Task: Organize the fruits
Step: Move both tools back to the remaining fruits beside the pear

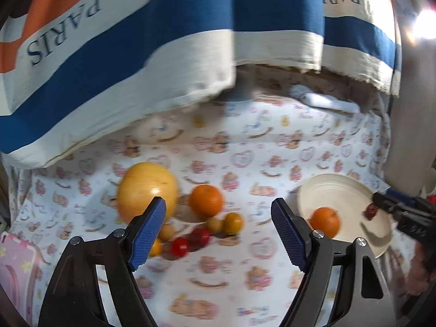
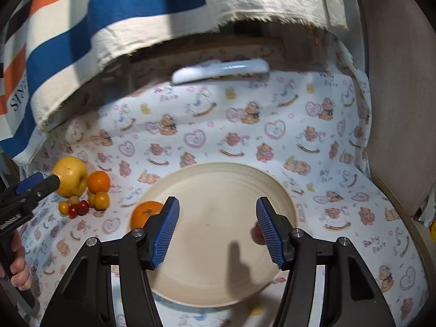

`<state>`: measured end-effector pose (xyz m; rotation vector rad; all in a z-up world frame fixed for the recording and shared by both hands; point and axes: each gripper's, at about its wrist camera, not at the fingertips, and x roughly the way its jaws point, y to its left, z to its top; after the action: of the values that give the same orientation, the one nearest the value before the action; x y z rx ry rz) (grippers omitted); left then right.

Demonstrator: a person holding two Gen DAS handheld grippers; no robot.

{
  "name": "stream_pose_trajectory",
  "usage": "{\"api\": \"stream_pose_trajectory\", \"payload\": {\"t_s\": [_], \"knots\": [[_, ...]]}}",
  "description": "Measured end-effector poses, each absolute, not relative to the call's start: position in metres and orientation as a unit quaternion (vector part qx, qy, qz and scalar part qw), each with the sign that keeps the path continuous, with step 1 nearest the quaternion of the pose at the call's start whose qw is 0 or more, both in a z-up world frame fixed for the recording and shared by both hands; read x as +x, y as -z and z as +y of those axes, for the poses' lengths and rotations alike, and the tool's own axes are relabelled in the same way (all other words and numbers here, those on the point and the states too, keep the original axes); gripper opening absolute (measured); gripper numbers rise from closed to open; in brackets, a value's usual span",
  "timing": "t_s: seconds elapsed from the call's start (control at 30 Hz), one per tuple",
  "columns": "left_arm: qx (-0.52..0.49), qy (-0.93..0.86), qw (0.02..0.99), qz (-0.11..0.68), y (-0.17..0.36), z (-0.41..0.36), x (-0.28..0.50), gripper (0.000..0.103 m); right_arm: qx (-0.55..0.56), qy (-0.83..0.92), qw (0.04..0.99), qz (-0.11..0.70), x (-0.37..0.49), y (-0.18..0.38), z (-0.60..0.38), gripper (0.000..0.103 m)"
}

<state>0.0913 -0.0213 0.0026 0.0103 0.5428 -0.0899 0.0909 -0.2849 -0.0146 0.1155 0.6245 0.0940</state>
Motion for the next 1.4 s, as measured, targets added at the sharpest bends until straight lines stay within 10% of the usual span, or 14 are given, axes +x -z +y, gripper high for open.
{"api": "stream_pose_trajectory", "payload": {"t_s": [1.17, 1.4], "knots": [[-0.081, 0.020, 0.934, 0.348, 0.043, 0.079, 0.118, 0.062, -0.018, -0.146, 0.932, 0.332, 0.157, 0.030, -0.092, 0.059], [-0.097, 0.013, 0.923, 0.372, 0.050, 0.082, 0.124, 0.059, -0.011, -0.170, 0.914, 0.368, 0.165, 0.038, -0.091, 0.042]]}}
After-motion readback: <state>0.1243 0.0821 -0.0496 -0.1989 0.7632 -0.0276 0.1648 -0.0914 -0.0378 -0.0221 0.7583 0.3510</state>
